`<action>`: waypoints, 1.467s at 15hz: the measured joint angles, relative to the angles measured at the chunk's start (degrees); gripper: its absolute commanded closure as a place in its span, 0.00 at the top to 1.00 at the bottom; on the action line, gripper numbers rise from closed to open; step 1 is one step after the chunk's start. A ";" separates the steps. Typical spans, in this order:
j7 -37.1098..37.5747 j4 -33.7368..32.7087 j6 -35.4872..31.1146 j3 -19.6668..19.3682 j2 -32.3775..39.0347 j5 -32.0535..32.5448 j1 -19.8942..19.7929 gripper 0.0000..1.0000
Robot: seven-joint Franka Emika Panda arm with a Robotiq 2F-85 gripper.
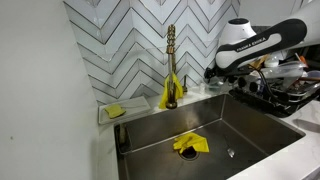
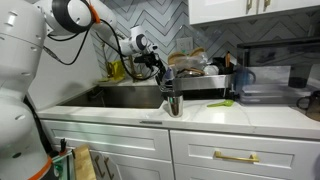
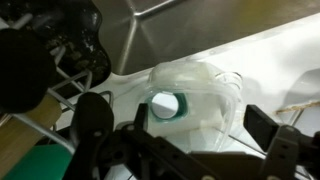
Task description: Remove the green bottle from the clear bowl on the right of the tap and move it backwards on the sink edge, pick up the clear bowl to the right of the tap and put it in the clear bowl which is in the dishes drying rack
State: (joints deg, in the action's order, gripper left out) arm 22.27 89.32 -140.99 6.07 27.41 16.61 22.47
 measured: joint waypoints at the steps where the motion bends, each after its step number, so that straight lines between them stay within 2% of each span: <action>1: -0.01 -0.19 0.63 -0.24 0.04 0.25 0.28 0.95; 8: -0.04 -2.29 6.13 -1.03 0.94 2.78 1.95 0.96; 9: -0.04 -2.47 6.17 -1.17 0.97 3.30 2.20 0.91; 10: -0.04 -2.61 6.17 -1.30 0.97 3.74 2.38 0.78; 12: -0.04 -2.99 6.17 -1.45 1.07 4.30 2.53 0.68; 14: -0.04 -3.52 6.17 -1.54 1.47 4.41 2.58 0.66; 15: -0.04 -3.77 6.17 -1.60 1.73 4.45 2.62 0.71; 17: -0.04 -4.11 6.17 -1.80 2.18 4.57 2.72 0.72; 18: -0.04 -4.27 6.17 -1.97 2.37 4.64 2.82 0.70; 21: -0.04 -4.90 6.22 -2.39 2.81 4.99 3.03 0.54; 22: -0.04 -5.13 6.22 -2.56 2.94 5.05 3.12 0.53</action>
State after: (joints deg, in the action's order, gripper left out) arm 22.23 84.19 -134.77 3.51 30.36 21.66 25.59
